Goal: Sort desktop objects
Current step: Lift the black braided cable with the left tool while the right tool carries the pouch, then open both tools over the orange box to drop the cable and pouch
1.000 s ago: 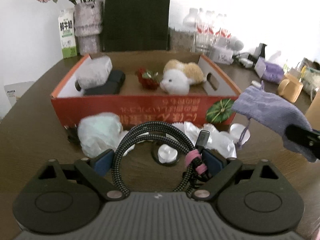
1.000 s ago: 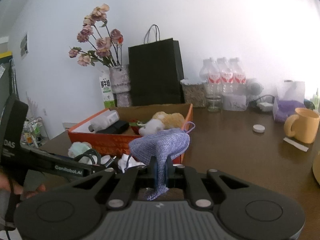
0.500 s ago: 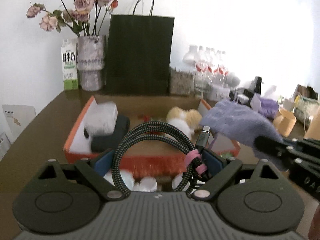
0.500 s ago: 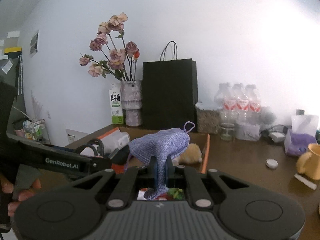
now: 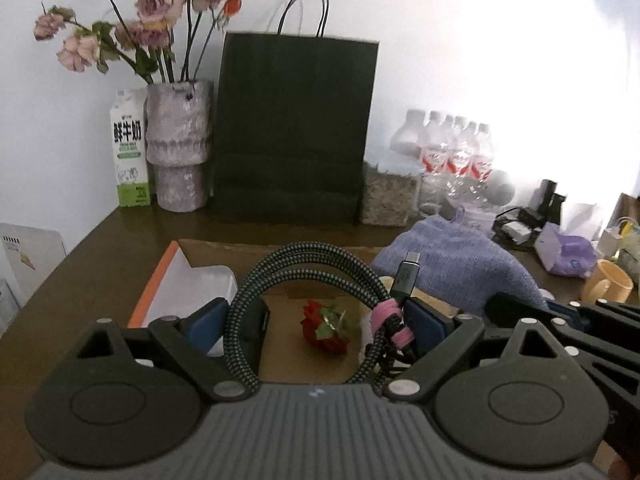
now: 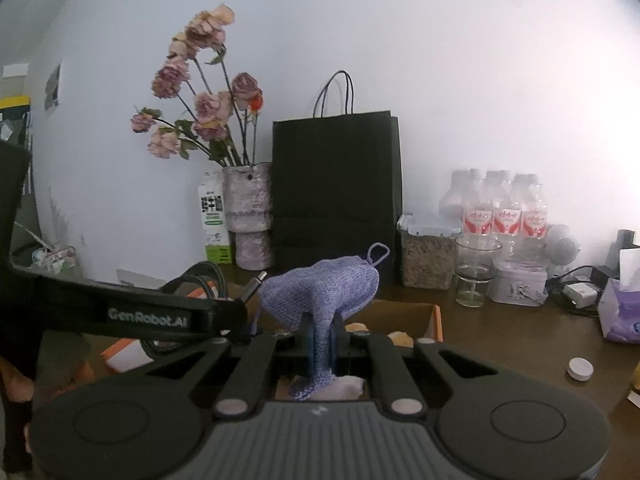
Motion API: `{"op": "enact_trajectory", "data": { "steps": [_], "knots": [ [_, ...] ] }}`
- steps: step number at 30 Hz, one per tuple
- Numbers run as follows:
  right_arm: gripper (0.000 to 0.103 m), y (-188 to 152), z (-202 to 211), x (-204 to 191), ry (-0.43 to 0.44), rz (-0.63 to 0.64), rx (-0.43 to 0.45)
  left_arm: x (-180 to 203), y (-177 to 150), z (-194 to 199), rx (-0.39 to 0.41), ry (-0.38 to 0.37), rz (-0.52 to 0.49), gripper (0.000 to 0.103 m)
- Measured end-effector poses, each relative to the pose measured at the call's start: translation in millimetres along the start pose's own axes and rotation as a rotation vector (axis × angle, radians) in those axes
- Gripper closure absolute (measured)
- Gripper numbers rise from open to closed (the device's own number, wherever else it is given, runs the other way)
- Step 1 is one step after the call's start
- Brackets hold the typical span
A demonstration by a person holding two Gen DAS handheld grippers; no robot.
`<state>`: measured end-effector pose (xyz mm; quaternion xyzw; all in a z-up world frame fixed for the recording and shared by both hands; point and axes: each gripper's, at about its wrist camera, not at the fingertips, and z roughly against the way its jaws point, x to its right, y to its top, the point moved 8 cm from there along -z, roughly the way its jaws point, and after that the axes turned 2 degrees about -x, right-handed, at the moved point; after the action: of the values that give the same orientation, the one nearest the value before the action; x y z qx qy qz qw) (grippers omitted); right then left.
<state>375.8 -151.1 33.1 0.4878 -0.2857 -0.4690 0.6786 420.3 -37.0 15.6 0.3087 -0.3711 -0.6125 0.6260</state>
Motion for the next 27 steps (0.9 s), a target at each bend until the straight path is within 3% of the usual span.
{"op": "enact_trajectory", "data": {
  "steps": [7, 20, 25, 26, 27],
  "knots": [
    [0.096, -28, -35, 18, -0.015, -0.020, -0.069, -8, -21, -45, -0.050, 0.027, -0.002, 0.008],
    [0.094, -60, -60, 17, -0.016, 0.003, -0.176, -6, -44, -66, -0.113, 0.032, -0.057, 0.008],
    [0.083, -60, -60, 16, -0.020, 0.008, -0.180, -7, -46, -68, -0.131, 0.052, -0.053, 0.007],
    [0.078, -59, -58, 16, -0.016, 0.007, -0.176, -8, -46, -68, -0.134, 0.057, -0.049, 0.007],
    [0.067, -57, -57, 16, -0.014, 0.004, -0.169, -8, -45, -67, -0.127, 0.060, -0.042, 0.006]
  ]
}}
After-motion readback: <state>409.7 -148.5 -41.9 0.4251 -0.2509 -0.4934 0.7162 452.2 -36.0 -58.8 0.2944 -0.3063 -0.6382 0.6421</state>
